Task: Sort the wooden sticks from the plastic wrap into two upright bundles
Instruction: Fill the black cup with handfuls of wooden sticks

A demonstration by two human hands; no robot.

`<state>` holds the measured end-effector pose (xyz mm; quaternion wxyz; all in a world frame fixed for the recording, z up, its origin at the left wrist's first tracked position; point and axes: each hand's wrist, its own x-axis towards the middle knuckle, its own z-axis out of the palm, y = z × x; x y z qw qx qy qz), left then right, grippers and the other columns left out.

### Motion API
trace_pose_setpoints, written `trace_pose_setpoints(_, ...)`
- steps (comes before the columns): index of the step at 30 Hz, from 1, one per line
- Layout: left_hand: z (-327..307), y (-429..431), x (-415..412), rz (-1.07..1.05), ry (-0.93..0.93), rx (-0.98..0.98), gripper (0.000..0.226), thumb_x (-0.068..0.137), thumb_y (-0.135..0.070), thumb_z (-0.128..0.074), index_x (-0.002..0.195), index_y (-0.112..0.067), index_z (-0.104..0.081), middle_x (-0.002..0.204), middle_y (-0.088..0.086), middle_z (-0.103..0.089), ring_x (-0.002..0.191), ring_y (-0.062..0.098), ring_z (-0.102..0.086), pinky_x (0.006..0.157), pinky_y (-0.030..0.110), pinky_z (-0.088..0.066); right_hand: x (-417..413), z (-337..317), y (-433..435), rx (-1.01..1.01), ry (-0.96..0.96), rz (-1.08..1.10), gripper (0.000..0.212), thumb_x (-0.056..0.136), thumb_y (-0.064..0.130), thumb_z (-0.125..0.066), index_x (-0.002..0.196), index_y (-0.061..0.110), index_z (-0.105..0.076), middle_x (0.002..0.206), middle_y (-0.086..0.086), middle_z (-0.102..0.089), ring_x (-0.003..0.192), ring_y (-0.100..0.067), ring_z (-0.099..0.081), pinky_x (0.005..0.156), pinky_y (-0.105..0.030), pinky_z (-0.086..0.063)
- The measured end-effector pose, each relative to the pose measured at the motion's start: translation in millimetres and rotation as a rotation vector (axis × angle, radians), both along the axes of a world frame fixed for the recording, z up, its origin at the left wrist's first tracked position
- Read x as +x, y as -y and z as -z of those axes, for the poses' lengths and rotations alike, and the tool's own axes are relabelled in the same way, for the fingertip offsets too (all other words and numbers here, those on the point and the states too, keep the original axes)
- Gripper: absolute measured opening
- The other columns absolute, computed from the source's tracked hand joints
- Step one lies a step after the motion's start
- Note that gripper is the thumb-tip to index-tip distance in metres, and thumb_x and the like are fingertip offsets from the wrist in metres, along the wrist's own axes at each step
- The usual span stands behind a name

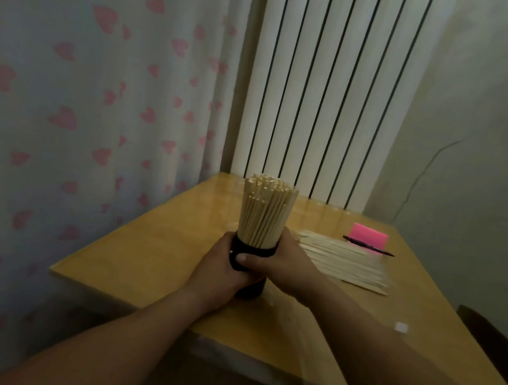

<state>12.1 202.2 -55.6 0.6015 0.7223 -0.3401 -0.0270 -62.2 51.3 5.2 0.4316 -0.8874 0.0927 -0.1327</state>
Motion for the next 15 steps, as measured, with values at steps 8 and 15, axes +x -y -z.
trace_pose_setpoints(8, -16, 20, 14, 0.024, 0.054, 0.043, 0.073, 0.074, -0.048, -0.092, 0.134, -0.038, -0.051, 0.125, -0.02, -0.065, 0.11, 0.0, -0.065, 0.094, 0.029, -0.057, 24, -2, 28, -0.094, 0.065, 0.008, 0.089, 0.059, 0.051, -0.095, 0.134, 0.035, -0.051, 0.118, 0.012, -0.068, 0.11, -0.008, -0.068, 0.09, -0.04, -0.063)
trace_pose_setpoints(15, -23, 34, 65, -0.199, 0.306, 0.144, 0.077, 0.089, -0.05, -0.075, 0.154, -0.023, -0.043, 0.136, -0.008, -0.047, 0.116, 0.011, -0.055, 0.1, 0.035, -0.053, 56, -42, 90, 0.022, 0.127, 0.103, 0.08, 0.063, 0.032, -0.096, 0.131, 0.03, -0.054, 0.121, 0.004, -0.069, 0.115, -0.018, -0.068, 0.09, -0.049, -0.062)
